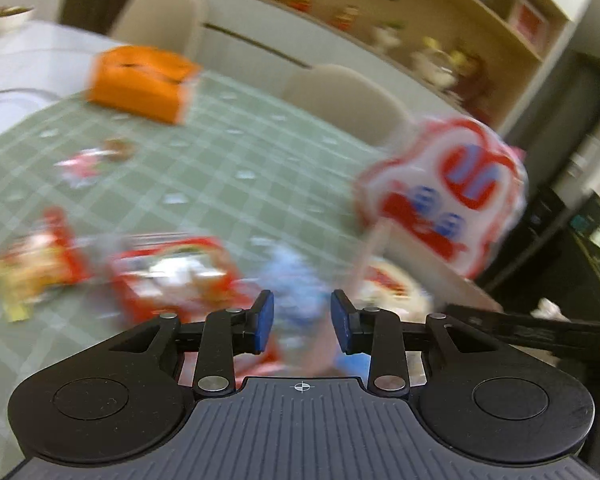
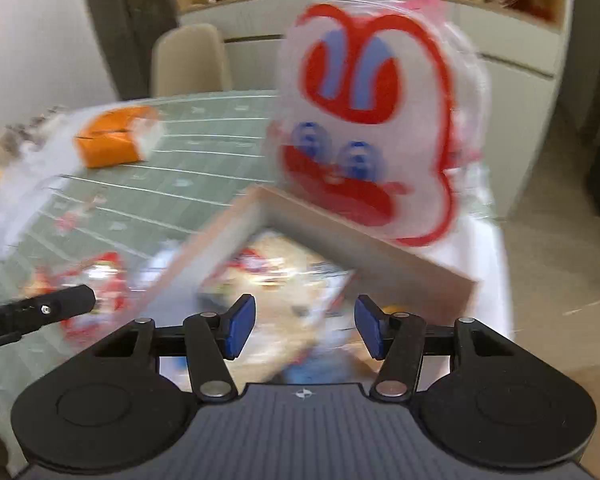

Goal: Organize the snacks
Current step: 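Drop the granola stick into the pink box while right drops the bun inside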

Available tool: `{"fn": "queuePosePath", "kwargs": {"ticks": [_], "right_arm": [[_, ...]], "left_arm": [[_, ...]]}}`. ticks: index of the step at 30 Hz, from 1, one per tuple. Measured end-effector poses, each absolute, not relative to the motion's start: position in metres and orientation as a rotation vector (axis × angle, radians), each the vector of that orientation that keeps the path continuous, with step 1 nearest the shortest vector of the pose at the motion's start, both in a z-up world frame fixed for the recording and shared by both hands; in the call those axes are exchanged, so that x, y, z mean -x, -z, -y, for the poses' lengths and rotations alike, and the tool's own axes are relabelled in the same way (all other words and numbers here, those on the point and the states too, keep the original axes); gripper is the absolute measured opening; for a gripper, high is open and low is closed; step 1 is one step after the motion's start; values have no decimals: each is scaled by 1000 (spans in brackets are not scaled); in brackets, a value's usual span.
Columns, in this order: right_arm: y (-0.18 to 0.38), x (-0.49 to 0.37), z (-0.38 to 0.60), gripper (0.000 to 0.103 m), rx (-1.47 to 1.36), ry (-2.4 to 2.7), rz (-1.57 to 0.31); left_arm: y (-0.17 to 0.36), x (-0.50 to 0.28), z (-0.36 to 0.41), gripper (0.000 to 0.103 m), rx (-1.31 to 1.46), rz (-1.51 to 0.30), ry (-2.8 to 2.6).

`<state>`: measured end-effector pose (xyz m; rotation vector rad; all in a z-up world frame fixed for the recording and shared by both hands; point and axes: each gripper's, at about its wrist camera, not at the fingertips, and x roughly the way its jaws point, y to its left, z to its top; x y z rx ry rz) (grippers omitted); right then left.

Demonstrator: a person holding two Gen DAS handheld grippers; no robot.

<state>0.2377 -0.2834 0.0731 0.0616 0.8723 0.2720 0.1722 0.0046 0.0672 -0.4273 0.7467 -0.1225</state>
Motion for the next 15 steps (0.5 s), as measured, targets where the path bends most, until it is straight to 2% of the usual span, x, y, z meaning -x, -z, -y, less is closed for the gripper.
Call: {"fn": "queuePosePath", "kwargs": {"ticks": [4, 10, 15], "right_arm": [[-59, -234, 273, 61, -153, -379, -959], [-30, -236, 254, 56, 79, -170, -982], [-46, -226, 247, 56, 18, -78, -927]], "left_arm": [[-61, -171, -46, 36, 396, -784, 55], [-51, -189, -102, 36, 325, -804, 16], [-56, -233, -140, 36, 286, -817, 41]]}}
